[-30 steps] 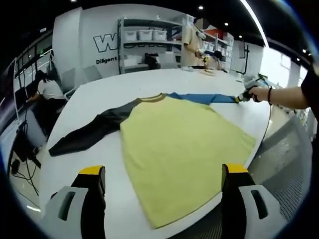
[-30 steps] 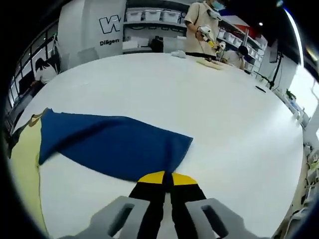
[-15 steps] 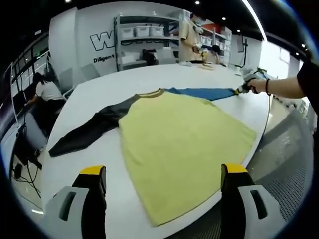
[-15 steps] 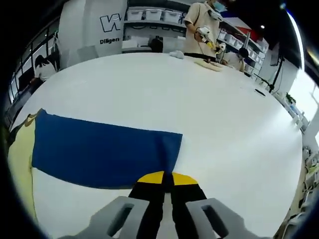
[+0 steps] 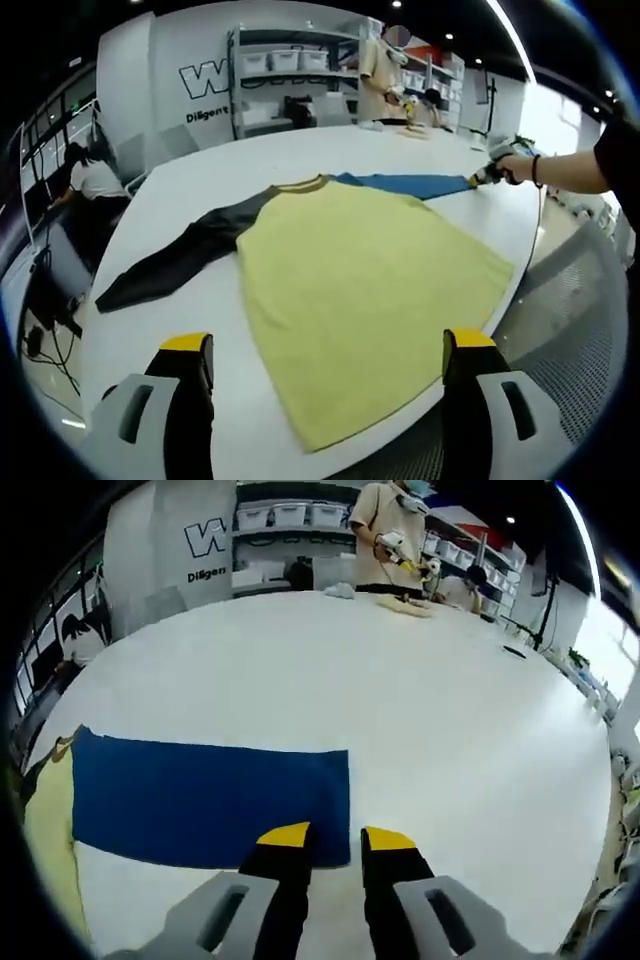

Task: Fold the garment on the visible template until the final outline fits inside the template.

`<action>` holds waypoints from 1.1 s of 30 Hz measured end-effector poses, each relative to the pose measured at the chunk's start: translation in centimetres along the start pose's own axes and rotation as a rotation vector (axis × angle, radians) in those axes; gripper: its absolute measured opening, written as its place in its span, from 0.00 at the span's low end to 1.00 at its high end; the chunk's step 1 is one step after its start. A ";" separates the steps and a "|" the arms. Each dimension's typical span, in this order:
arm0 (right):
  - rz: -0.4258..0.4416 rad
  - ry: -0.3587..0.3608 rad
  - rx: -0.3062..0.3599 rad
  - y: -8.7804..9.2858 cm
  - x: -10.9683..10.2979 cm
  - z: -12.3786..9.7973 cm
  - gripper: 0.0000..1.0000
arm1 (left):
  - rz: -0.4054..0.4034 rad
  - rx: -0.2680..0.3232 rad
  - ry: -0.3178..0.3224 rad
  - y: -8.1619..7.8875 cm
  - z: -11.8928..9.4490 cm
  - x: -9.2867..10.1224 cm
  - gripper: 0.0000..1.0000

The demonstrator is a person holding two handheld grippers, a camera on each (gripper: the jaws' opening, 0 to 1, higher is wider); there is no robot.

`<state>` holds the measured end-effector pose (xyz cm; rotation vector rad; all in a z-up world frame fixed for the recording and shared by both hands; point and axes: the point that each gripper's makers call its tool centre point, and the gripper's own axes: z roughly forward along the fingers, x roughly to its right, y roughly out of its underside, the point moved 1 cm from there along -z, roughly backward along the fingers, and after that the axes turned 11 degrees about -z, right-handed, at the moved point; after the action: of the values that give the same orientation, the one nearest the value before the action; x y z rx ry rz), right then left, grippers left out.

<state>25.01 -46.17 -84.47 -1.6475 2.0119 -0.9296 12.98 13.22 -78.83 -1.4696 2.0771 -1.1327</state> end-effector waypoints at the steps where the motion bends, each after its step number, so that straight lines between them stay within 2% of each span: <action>1: -0.005 0.000 -0.006 0.0 0.4 0.6 0.17 | 0.000 0.000 0.001 0.0 0.0 0.0 0.93; 4: -0.019 0.008 -0.028 0.4 0.8 1.4 0.21 | -0.003 0.000 0.006 0.0 0.0 0.1 0.93; 8: -0.036 0.014 -0.029 0.4 0.9 2.0 0.17 | -0.007 -0.001 0.004 0.1 0.0 0.0 0.92; 10: -0.042 0.009 -0.029 0.4 0.6 2.2 0.12 | -0.006 -0.003 0.004 0.1 0.0 0.0 0.92; 15: -0.068 0.005 -0.028 -0.1 1.5 3.7 0.00 | -0.003 -0.007 -0.001 0.2 0.0 0.0 0.92; 17: -0.054 0.001 -0.030 -0.1 1.6 3.9 0.00 | 0.002 -0.011 -0.006 0.2 0.0 -0.1 0.92; 18: 0.008 -0.004 -0.023 -0.3 1.7 4.2 0.00 | 0.006 -0.011 -0.009 0.2 0.0 -0.1 0.92; 22: 0.003 -0.012 -0.028 -0.7 2.8 5.4 0.00 | 0.017 -0.016 -0.024 0.2 0.0 -0.1 0.94; 28: 0.015 -0.015 -0.011 -1.5 3.1 5.4 0.00 | 0.016 -0.004 -0.020 0.1 0.0 0.0 0.94; 30: 0.063 -0.025 0.024 -2.4 2.3 4.2 0.00 | 0.007 -0.002 -0.016 0.1 0.0 0.0 0.94; 32: 0.062 -0.033 0.033 -2.9 1.3 3.1 0.00 | 0.012 0.002 -0.015 0.0 -0.1 0.0 0.93; 33: 0.062 -0.047 0.057 -3.6 0.4 2.5 0.00 | 0.014 0.002 -0.017 0.0 -0.1 -0.1 0.93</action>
<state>29.09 -47.53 -83.73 -1.5531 1.9755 -0.9097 12.96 13.31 -78.81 -1.4568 2.0714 -1.1131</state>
